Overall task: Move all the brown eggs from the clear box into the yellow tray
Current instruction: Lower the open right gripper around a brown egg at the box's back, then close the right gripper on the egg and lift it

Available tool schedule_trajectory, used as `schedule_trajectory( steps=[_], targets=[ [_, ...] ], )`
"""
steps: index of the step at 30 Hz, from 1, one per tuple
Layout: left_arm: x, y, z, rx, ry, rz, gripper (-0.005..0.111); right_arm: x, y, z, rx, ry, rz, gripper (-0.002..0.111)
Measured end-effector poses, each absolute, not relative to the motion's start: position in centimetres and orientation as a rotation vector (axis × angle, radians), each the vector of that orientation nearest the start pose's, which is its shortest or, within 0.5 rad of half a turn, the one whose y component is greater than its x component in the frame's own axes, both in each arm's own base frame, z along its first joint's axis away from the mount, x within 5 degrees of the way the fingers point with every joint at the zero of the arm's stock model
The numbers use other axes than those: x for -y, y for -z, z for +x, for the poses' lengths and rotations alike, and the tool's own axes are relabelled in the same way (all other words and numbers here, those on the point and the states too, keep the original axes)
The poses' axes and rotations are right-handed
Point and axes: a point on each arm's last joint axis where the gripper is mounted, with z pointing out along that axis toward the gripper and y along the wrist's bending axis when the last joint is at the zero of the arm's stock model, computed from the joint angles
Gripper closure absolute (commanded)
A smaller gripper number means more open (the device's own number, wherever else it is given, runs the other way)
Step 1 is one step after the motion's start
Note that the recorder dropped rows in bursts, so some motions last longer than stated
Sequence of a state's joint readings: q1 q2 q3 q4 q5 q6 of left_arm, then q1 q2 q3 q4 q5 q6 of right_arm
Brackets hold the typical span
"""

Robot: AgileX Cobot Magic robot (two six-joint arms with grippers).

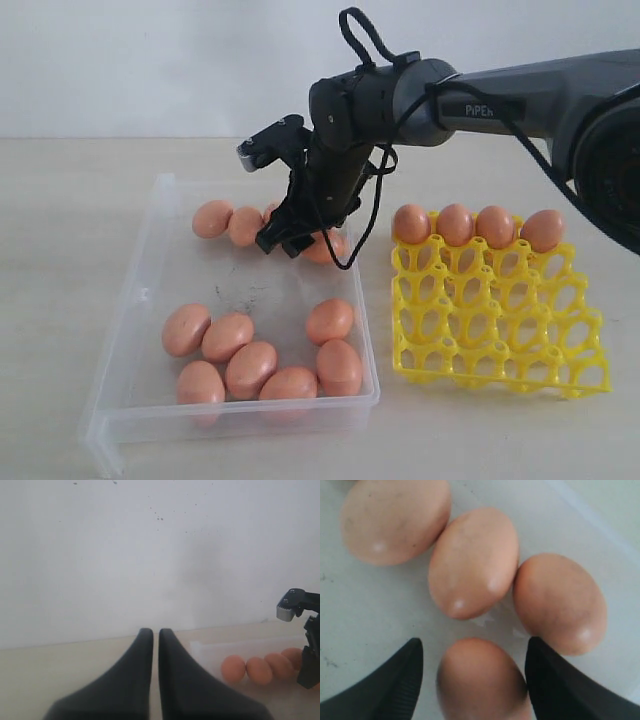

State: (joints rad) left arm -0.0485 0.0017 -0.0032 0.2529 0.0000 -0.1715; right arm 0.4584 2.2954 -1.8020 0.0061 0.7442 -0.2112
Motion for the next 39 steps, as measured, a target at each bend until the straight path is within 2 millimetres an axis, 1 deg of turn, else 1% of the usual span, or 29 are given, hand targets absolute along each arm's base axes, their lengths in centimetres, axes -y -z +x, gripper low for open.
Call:
schedule_trajectory(
  steps=[10,12,13,15,17,18,23,26,28,31,34,39],
  targets=[
    [0.3,-21.4,5.6,-1.479,-0.027,0.096,0.103,-21.4,-14.2,43.4,-2.656,-0.051,-0.956,0.055],
    [0.3,-21.4,5.6,-1.479,-0.027,0.096,0.103,-21.3,-14.2,43.2,-2.677,-0.048,-0.964,0.058],
    [0.3,-21.4,5.6,-1.479,-0.027,0.096,0.103,-21.3,-14.2,43.2,-2.685,-0.046,-0.969,0.062],
    [0.3,-21.4,5.6,-1.479,-0.027,0.096,0.103,-21.2,-14.1,43.0,-2.706,-0.043,-0.977,0.080],
    [0.3,-21.4,5.6,-1.479,-0.027,0.096,0.103,-21.1,-14.1,42.9,-2.713,-0.033,-0.984,0.105],
    [0.3,-21.4,5.6,-1.479,-0.027,0.096,0.103,-21.1,-14.1,42.9,-2.711,-0.027,-0.988,0.108],
    [0.3,-21.4,5.6,-1.479,-0.027,0.096,0.103,-21.1,-14.1,43.1,-2.690,-0.021,-0.987,0.108],
    [0.3,-21.4,5.6,-1.479,-0.027,0.096,0.103,-21.3,-14.3,43.6,-2.634,-0.034,-0.962,0.108],
    [0.3,-21.4,5.6,-1.479,-0.027,0.096,0.103,-21.7,-14.5,44.1,-2.578,-0.071,-0.931,0.108],
    [0.3,-21.4,5.6,-1.479,-0.027,0.096,0.103,-22.5,-14.6,44.4,-2.476,-0.175,-0.898,0.108],
    [0.3,-21.4,5.6,-1.479,-0.027,0.096,0.103,-22.9,-15.1,44.1,-2.364,-0.243,-0.917,0.108],
    [0.3,-21.4,5.6,-1.479,-0.027,0.096,0.103,-22.2,-15.6,42.6,-2.225,-0.231,-0.920,0.108]
  ],
)
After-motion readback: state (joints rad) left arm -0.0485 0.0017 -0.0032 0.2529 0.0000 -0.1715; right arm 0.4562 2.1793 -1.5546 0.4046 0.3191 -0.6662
